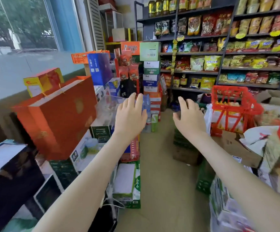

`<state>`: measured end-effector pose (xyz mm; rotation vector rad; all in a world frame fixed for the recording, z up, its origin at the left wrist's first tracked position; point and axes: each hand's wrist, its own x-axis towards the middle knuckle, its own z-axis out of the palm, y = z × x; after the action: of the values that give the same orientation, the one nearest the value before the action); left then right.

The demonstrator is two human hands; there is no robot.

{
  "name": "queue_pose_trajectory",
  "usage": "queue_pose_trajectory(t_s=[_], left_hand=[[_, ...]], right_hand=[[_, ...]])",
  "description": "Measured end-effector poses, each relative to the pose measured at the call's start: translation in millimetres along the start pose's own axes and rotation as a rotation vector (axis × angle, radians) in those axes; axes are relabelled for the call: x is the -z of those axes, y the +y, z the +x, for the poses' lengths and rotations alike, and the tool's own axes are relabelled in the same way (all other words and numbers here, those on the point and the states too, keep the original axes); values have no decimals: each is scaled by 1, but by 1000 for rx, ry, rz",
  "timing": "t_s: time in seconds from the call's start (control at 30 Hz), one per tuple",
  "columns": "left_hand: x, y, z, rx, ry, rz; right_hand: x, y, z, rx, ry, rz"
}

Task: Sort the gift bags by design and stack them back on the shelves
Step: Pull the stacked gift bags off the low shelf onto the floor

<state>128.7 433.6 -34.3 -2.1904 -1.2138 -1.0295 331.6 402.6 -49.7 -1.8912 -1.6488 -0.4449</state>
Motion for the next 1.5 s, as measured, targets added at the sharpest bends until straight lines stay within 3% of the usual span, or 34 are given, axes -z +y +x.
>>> queue_pose_trajectory(t_s=[0.3, 0.6, 0.8, 1.0, 1.3, 1.5], left_hand=[[-257, -31, 182, -80, -34, -72], [-446, -125, 347, -113, -59, 39], [-607, -189, 447, -110, -246, 62], [-757, -215, 561, -106, -246, 10], [-989, -249, 699, -93, -391, -41], [-1109, -261, 808, -92, -424, -88]], right_hand=[[-153, 136, 225, -25, -102, -173], [-343, 144, 456, 13, -129, -11], [-464, 164, 597, 12, -132, 6], [-559, 228, 731, -59, -143, -62], [-723, 342, 925, -119, -186, -152], [-811, 396, 1047, -189, -199, -109]])
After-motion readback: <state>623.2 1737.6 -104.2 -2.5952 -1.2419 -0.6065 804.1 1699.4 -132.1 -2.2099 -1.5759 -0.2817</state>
